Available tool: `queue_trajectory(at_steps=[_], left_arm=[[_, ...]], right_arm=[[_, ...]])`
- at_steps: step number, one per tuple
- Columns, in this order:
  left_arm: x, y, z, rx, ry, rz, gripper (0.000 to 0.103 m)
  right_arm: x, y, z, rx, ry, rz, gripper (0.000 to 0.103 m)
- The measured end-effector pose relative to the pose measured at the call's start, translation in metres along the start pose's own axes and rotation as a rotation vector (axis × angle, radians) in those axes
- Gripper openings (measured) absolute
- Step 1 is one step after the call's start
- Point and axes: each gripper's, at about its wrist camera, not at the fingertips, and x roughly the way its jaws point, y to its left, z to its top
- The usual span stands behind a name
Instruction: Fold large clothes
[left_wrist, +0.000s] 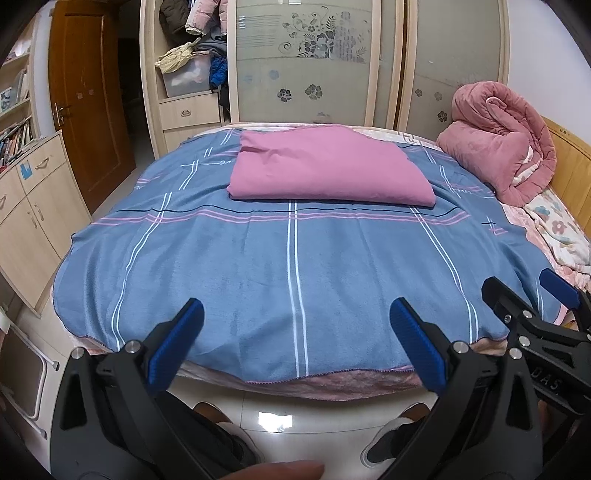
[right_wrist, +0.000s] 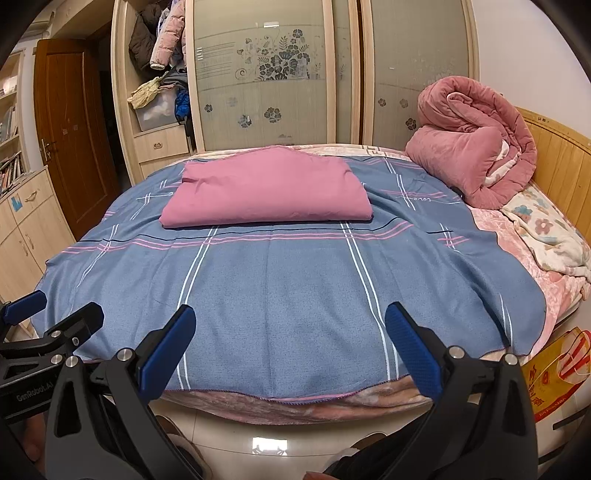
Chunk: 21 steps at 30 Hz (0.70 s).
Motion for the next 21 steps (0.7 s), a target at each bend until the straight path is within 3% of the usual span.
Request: queue_trajectory(at_steps=[21], left_arm=[[0.0017,-0.0011,-0.0007,0.005,0.004,-0.006,0.101]], right_arm=[[0.0035,-0.0021,-0.0008,0.001,0.002,-0.001,0.102]])
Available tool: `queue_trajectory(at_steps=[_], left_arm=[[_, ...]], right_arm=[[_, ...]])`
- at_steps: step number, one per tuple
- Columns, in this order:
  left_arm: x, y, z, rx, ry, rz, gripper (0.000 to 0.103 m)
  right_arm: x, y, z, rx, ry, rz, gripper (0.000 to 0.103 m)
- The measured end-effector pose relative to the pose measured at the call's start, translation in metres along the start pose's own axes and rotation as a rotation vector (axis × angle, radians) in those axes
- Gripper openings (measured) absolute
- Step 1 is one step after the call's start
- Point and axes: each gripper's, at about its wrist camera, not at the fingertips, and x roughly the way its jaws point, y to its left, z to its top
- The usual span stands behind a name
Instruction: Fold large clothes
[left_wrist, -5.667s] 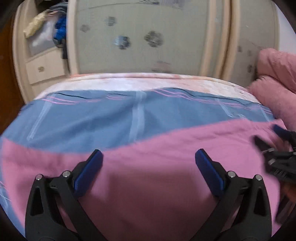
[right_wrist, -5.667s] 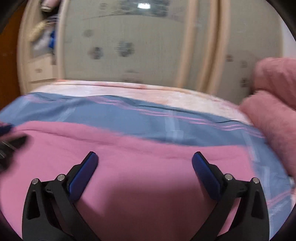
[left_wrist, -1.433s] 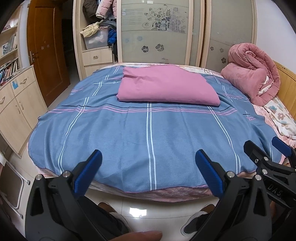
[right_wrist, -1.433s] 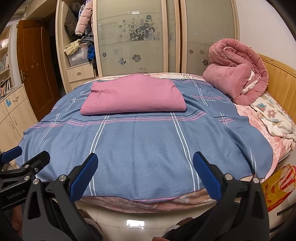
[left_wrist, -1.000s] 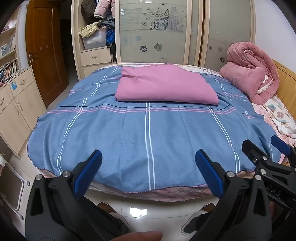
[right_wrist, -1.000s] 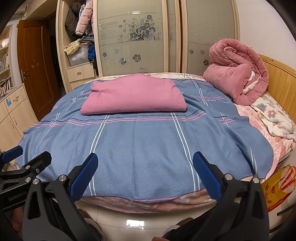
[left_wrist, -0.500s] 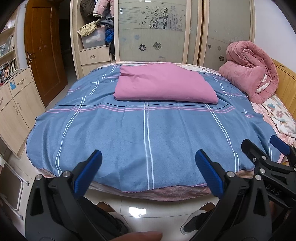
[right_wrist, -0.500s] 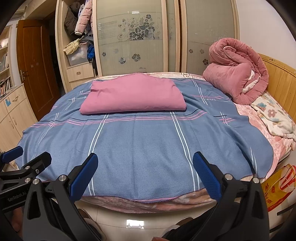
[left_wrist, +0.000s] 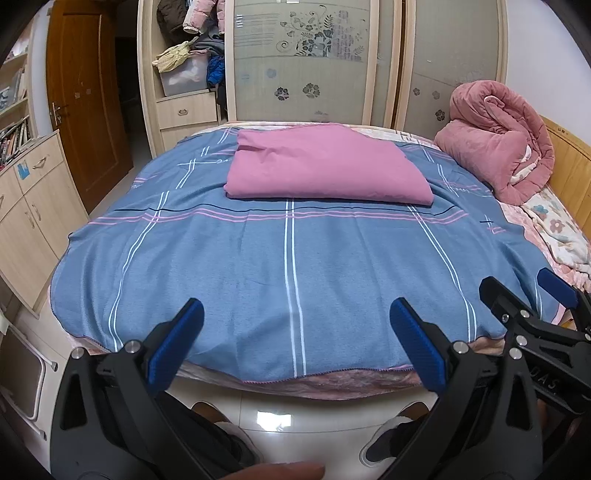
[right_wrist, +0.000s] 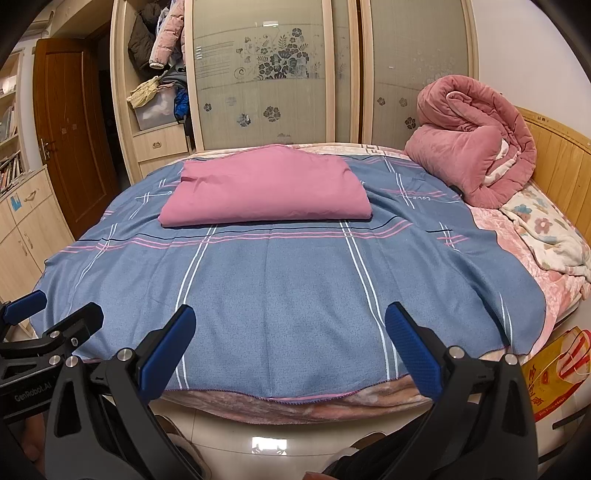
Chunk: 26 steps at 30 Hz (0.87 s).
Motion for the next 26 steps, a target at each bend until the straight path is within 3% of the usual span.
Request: queue_trajectory(at_steps=[26], left_arm=[[0.0099,0.0005,-0.0010,-0.023,0.017,-0.022,0.101]], right_arm=[[0.0068,-0.0016,-0.0041,-0.002,0.017,-0.003,0.102]])
